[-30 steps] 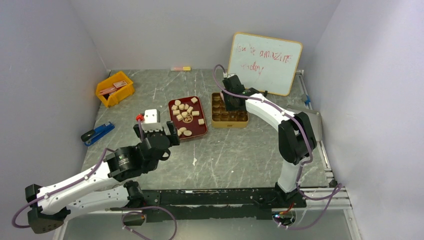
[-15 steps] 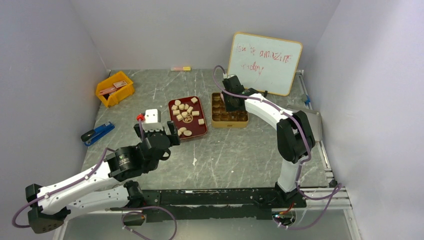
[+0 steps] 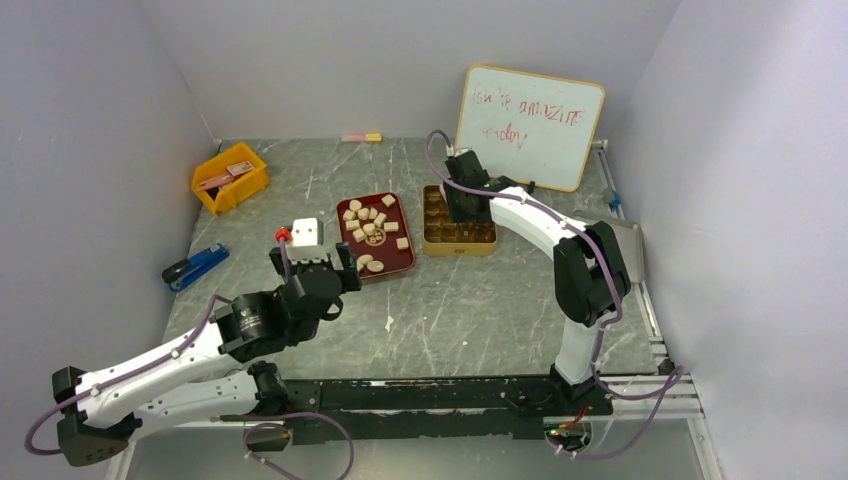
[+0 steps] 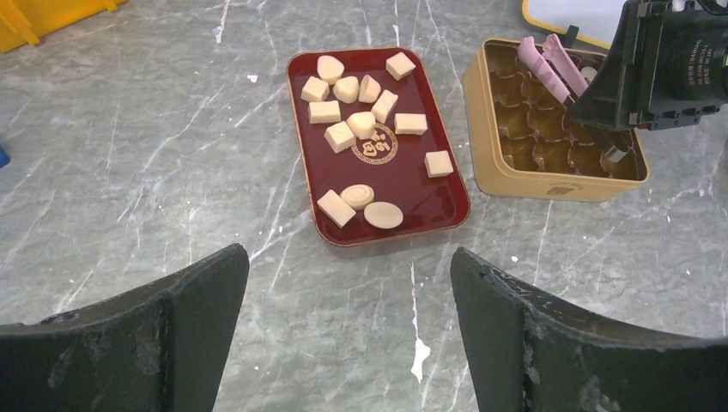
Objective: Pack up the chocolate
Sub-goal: Place the fake chocolate in the packing box.
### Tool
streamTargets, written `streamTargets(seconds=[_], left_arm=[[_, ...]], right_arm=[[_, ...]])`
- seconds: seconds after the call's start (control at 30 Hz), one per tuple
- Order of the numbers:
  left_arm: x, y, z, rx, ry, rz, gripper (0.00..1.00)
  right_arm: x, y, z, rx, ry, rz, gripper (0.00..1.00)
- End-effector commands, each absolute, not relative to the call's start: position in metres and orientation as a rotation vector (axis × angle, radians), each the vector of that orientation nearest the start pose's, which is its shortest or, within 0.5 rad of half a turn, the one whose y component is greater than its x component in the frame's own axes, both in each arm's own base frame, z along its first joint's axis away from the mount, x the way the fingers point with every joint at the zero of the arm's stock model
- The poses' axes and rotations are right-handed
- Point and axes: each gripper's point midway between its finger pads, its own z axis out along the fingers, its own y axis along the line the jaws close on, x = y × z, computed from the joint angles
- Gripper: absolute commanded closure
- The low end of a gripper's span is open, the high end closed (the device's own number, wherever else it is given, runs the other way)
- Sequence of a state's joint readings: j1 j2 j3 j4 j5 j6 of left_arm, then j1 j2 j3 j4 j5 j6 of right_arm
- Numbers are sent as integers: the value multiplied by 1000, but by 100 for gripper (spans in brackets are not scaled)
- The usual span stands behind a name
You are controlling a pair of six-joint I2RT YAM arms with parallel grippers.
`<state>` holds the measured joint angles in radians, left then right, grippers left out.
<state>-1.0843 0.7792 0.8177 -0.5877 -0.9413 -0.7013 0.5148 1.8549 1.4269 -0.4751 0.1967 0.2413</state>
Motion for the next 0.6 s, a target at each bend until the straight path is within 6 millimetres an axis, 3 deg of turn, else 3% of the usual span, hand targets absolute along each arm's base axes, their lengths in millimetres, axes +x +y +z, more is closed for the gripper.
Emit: streamTargets(seconds=[0.0,0.3,0.57], left_arm=[[219,-147,246,-189,1864,-247,9],[220,-149,245,-192,1867,-250,9],[220,-150,243,-196,1871,-251,9]], right_arm=[[426,207,124,-234,2362,110,65],[425,211,146,-245,2319,153,72],[410,228,165,-312,2284,174,73]])
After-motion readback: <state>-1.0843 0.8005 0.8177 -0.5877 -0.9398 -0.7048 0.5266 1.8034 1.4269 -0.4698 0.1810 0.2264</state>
